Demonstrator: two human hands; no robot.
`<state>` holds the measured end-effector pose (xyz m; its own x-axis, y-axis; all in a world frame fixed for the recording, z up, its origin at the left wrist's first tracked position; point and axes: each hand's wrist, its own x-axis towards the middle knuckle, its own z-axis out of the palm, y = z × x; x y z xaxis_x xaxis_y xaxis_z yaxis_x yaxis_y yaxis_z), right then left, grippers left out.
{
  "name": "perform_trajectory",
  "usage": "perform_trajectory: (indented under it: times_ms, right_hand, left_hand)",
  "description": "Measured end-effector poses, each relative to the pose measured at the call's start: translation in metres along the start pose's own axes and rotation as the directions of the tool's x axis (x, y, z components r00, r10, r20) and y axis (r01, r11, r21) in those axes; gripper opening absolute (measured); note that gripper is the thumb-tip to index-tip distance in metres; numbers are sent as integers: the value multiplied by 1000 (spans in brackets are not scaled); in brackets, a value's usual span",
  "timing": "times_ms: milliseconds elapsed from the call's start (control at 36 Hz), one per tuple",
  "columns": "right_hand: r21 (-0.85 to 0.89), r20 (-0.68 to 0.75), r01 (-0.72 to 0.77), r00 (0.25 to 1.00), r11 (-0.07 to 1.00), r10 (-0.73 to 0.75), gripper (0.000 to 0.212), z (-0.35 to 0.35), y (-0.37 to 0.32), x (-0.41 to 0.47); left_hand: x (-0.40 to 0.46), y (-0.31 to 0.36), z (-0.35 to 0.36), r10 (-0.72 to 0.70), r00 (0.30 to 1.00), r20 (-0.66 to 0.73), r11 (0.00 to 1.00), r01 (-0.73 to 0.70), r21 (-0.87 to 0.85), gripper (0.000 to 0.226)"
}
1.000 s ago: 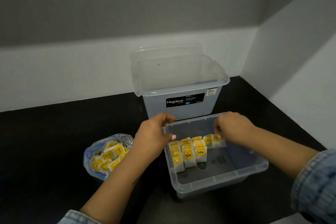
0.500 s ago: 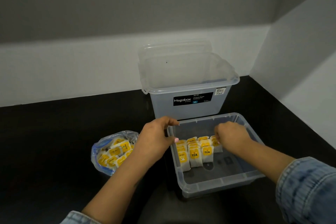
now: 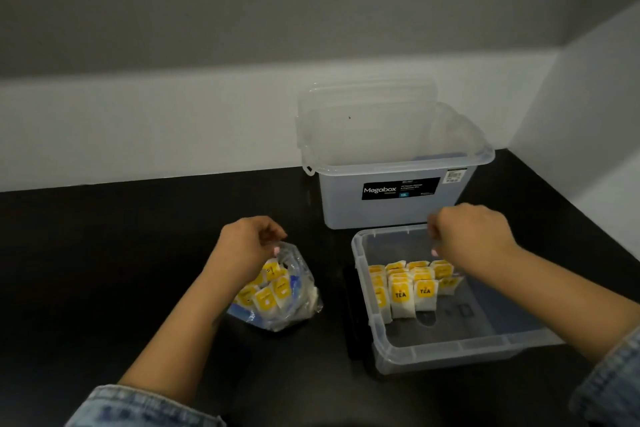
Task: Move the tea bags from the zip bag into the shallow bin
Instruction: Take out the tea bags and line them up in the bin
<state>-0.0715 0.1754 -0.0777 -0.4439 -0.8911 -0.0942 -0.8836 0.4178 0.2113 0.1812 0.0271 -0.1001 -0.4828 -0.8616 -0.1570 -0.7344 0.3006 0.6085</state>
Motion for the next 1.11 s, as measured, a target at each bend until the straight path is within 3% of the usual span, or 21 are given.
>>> perform_trajectory:
  times_ms: [250,417,472,611,750,806,972,1111]
  right_hand:
    - [238,-149,159,981,958,-125,21,-38,-64,-8]
    - [320,-226,285,949,904,-220,18,-36,-96,-12]
    - [323,-224,317,941,892,-254,18,-36,-107,-12]
    - [316,-165,352,935,881,-314,13,-29,-136,-9]
    - [244,-113,431,902,869,-416,21,-21,-164,-3]
    - [210,-99,471,882,857,-460,25,-16,-174,2]
    - [9,-73,536,842,844,-534,25,-6,-199,13]
    - [-211,53,564,822,798,-567,28,-4,-215,16]
  left_hand:
    - [-3,-21,15,-172,978,120,944,128,304,21]
    - [-14,-25,16,26,995,-101,962,3,274,27]
    - [-14,-27,9,31,995,-99,955,0,296,33]
    - [-11,-36,0,-116,993,4,837,96,539,52]
    - [-14,-42,6,-84,996,34,694,34,720,40]
    - [-14,-46,8,-58,998,17,701,29,713,33]
    - [-24,-51,-4,-51,998,-35,879,62,473,31]
    - [-33,-56,-17,-44,992,-117,930,83,357,23]
